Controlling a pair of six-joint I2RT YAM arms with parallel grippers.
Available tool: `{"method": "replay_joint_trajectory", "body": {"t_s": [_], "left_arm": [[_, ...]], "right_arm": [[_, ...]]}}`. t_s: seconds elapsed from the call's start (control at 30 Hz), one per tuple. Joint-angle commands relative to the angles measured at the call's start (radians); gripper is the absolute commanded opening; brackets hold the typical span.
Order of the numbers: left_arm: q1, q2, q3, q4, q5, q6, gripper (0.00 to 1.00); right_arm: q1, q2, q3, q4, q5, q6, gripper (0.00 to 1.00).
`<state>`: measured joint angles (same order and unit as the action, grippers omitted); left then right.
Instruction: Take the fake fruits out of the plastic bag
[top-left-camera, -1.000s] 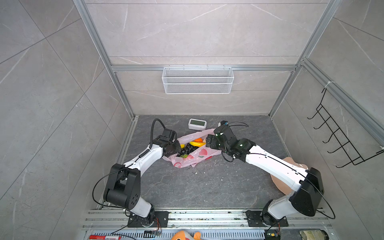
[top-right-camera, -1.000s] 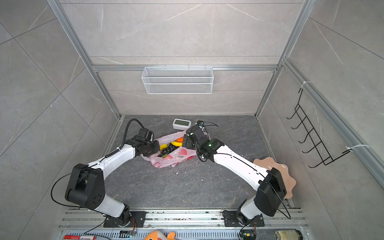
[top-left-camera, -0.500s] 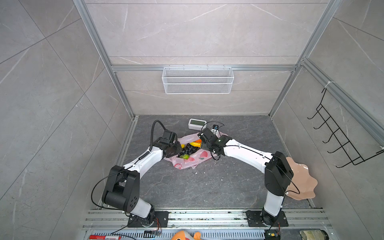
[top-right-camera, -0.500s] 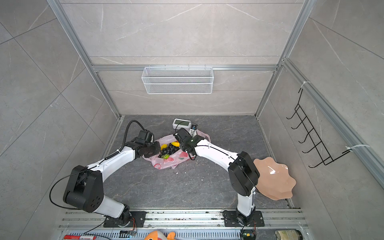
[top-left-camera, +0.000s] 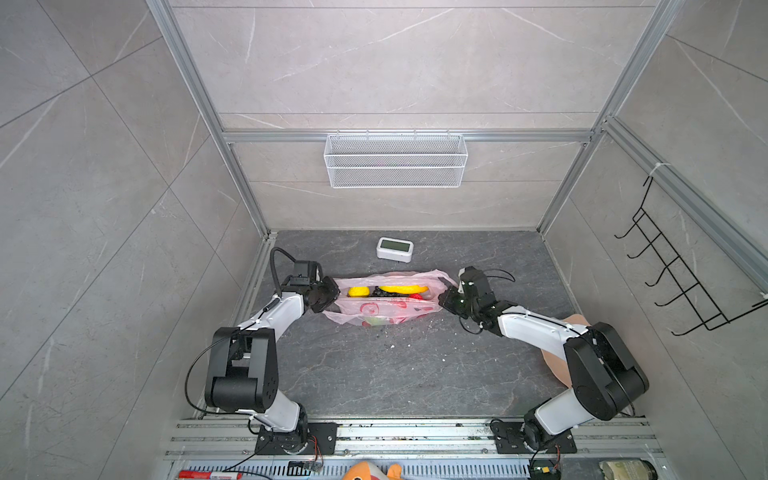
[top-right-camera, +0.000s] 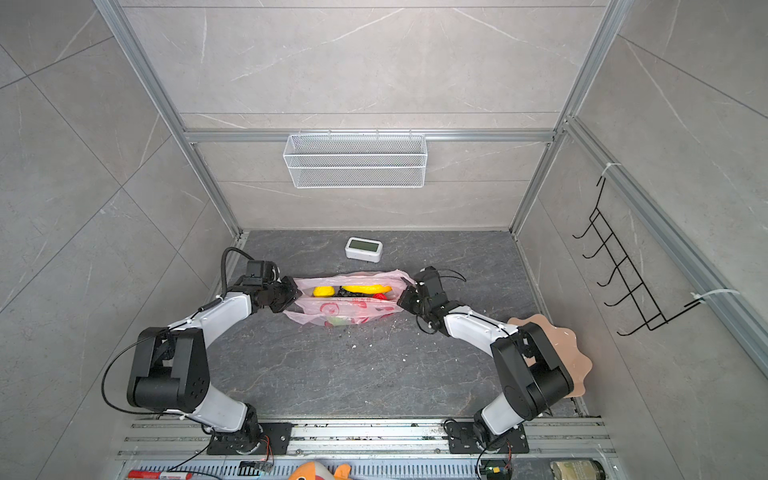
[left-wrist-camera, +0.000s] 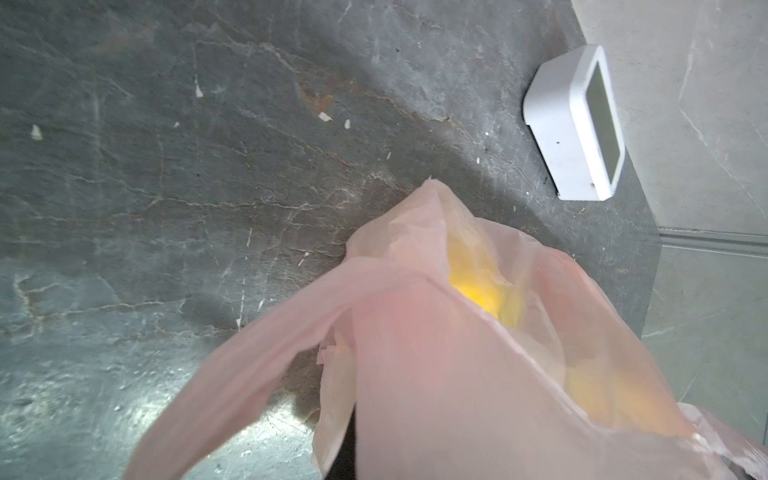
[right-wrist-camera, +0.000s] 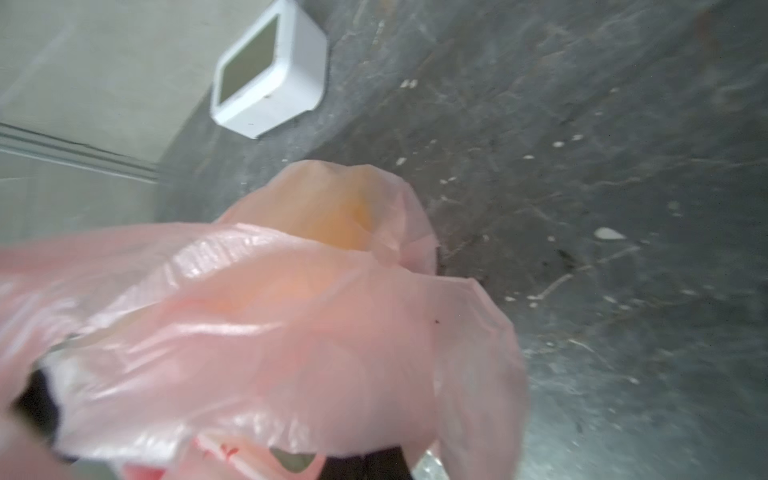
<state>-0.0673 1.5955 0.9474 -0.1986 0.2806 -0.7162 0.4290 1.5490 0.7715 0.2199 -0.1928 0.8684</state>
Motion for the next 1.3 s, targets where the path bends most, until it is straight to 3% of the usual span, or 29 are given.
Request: {"method": "replay_joint_trajectory", "body": {"t_s": [0.0,0.17,0.2,0.43,0.53,0.73,1.07,1.1,1.27], "left_arm": [[0.065,0.076,0.038,0.043,0.039,-0.035,0.00],[0.049,0.139,0.108,0.025,0.065,-0.015,0.00],[0.038,0.137,0.117,0.016,0.060,-0.006,0.04],[-0.102,0.018,0.145,-0.125,-0.090,0.083,0.57],[-0.140,-0.043,0.122,-0.202,-0.178,0.072,0.70],[-0.170,-0.162,0.019,-0.202,-0.211,0.018,0.83],[-0.190,-0.149,-0.070,-0.142,-0.163,-0.001,0.83],[-0.190,-0.148,-0.079,-0.131,-0.153,-0.006,0.82],[-0.189,-0.157,-0.122,-0.087,-0.136,0.002,0.72]], "right_arm": [[-0.069,-0.022,-0.106,0.308,-0.191,0.016,0.00],[-0.072,0.015,-0.129,0.375,-0.267,0.023,0.00],[-0.072,0.026,-0.130,0.388,-0.278,0.030,0.00],[-0.025,0.008,-0.104,0.279,-0.237,-0.022,0.00],[0.010,-0.028,-0.097,0.208,-0.192,-0.058,0.00],[0.073,-0.069,-0.111,0.165,-0.140,-0.074,0.00],[0.132,-0.099,-0.100,0.074,-0.075,-0.111,0.00],[0.132,-0.111,-0.089,0.033,-0.057,-0.131,0.04],[0.151,-0.195,0.009,-0.255,0.099,-0.296,0.58]]}}
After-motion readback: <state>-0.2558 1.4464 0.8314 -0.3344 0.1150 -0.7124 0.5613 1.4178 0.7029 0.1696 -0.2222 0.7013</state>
